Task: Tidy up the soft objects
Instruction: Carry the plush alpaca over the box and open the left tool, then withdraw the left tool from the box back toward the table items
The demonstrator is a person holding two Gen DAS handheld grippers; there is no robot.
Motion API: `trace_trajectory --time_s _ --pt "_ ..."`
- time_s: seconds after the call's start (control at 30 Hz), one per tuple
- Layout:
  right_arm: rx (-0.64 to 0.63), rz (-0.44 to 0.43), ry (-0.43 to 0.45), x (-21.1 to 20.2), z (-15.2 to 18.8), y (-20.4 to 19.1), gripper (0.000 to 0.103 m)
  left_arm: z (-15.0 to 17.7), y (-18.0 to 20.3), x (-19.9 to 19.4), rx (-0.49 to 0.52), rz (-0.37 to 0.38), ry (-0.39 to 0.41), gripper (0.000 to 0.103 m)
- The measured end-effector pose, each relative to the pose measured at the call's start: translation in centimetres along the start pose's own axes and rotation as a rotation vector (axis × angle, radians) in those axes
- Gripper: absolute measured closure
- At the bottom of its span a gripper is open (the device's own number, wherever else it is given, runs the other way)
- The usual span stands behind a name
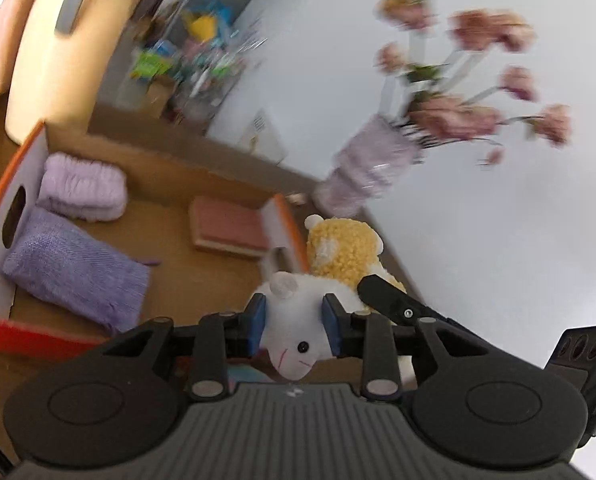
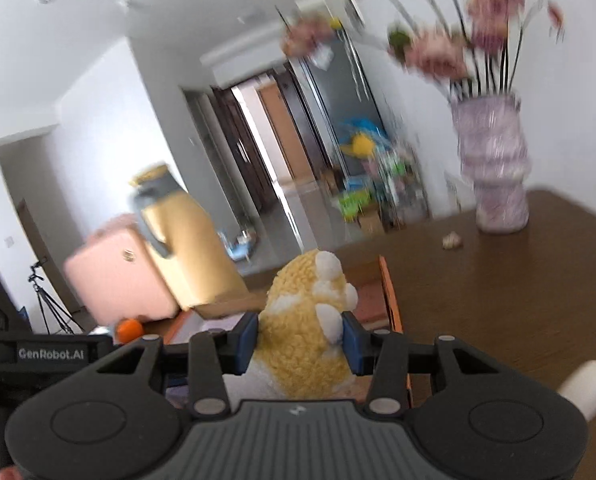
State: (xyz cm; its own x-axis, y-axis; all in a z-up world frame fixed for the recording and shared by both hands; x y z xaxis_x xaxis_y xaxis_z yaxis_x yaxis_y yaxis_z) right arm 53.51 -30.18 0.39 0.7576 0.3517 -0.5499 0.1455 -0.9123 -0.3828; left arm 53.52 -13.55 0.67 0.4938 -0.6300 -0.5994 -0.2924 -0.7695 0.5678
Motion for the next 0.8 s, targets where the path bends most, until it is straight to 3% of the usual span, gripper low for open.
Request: trace_trajectory --time_s 0.17,0.33,0.57,0.67,0.8 --pt "0.009 0.052 -0.119 6.8 0.4 1.8 0.059 -1.7 -4.9 5.7 -0.087 -0.040 -0.094 0.073" --pt "-0.004 0.110 -0.156 9.2 2.0 2.6 0.057 -1.2 -7.1 8.5 -0.104 -0.042 -0.137 0.073" --pt "-0.159 0.280 -0.132 9.2 2.1 2.3 0.056 -0.3 -7.3 11.2 -0.076 -0.089 -0.178 0.073" --pt "-0.143 0.248 -0.112 7.2 1.2 1.9 0.048 -0.3 -7.1 10.6 -0.065 -0.098 -0.172 0.072" --pt "-0.163 0.255 -0.042 3.1 -0.9 0.6 0.045 -1.4 -5.6 6.2 -0.021 -0.103 -0.097 0.061"
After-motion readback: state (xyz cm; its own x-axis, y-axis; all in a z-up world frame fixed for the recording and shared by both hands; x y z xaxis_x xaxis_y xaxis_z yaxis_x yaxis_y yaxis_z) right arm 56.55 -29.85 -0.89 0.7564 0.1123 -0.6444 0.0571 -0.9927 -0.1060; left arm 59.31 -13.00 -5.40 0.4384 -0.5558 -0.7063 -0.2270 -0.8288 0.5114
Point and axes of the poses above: each gripper's, at about its wrist camera, not at the fingertips, and x roughly the way its jaws point, y to its right, z to its underside, the point moved 9 cm from there along x, roughly the way its jaws point, and after that the axes turned 9 degrees about -y, right-handed, at the moved point
